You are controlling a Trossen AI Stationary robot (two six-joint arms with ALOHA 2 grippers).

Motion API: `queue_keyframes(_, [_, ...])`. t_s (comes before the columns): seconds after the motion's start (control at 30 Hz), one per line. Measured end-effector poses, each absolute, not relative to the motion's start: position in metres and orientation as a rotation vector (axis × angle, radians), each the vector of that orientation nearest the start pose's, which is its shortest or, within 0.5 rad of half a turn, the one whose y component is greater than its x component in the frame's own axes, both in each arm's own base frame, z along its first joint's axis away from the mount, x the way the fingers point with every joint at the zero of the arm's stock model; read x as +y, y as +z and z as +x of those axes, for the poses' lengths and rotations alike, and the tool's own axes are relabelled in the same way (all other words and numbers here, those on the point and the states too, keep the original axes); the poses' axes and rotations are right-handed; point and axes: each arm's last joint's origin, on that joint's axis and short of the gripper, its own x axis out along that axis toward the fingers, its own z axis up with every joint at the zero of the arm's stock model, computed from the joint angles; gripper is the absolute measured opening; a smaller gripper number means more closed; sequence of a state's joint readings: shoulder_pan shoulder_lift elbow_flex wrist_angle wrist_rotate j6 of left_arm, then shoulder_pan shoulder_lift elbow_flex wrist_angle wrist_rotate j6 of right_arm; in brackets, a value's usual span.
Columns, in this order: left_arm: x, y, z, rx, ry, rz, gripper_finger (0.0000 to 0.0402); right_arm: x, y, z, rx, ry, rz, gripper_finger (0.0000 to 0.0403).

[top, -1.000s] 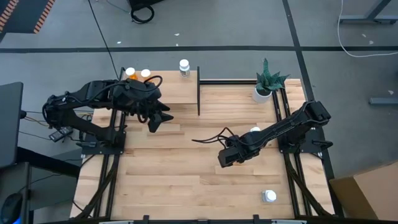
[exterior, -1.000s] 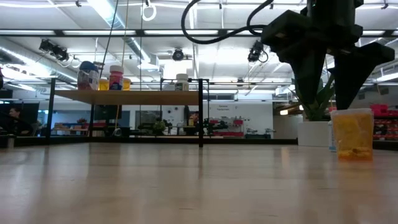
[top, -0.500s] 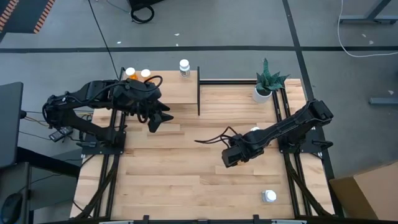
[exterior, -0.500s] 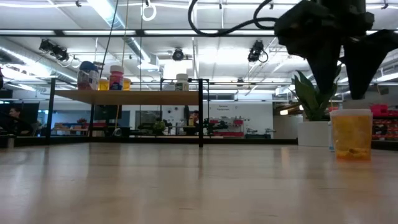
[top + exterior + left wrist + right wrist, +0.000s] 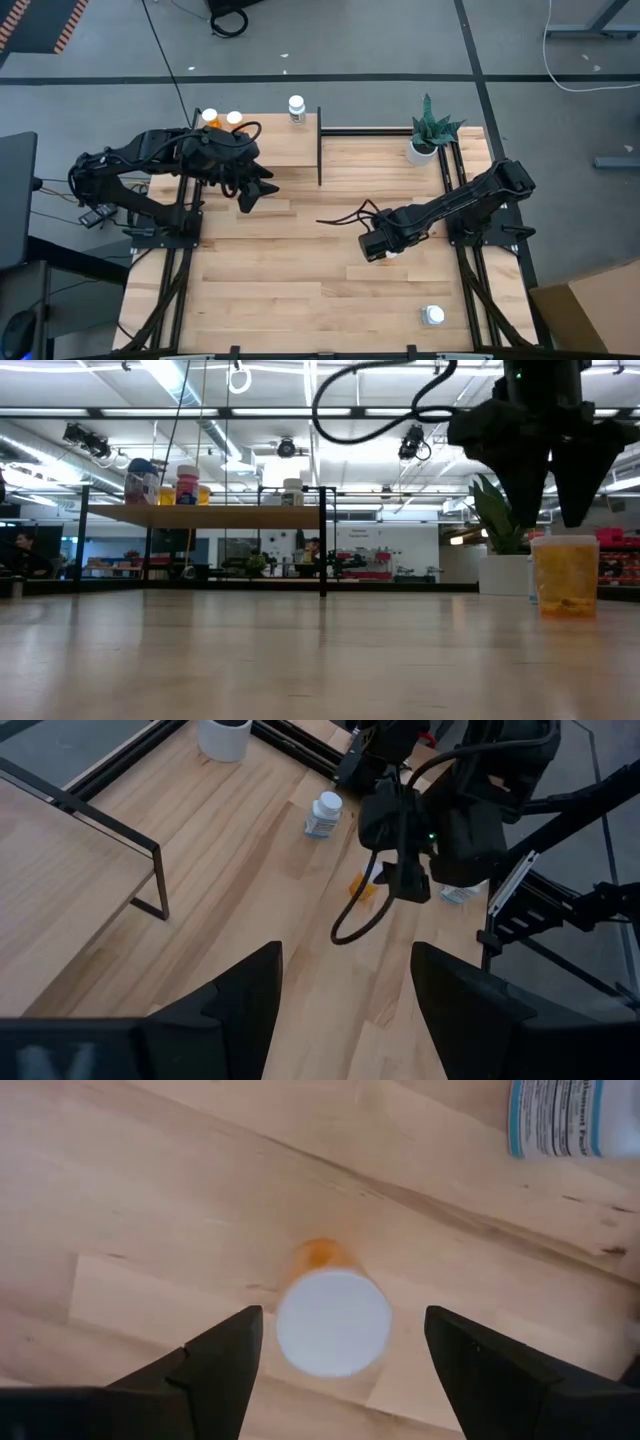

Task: Pick and place medicine bottles onto shelf by color
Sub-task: Put the orange pill bottle on the shelf

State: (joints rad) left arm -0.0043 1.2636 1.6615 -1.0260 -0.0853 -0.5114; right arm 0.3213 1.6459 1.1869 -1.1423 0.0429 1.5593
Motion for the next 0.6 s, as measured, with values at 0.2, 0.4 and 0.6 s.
queue_keyframes(0.2, [0.002,0.449,0.221,0.593,0.237,-0.466,0.0229,0.088,0.203,0.266,1.345,-0.99,0.93,0.0288])
queue_keyframes(0.4, [0.002,0.449,0.221,0.594,0.237,-0.467,0.0229,0.088,0.202,0.267,1.341,-0.986,0.933,0.029])
queue_keyframes(0.6, [0.002,0.449,0.221,0.594,0.237,-0.467,0.0229,0.089,0.19,0.266,1.343,-0.954,0.992,0.0289])
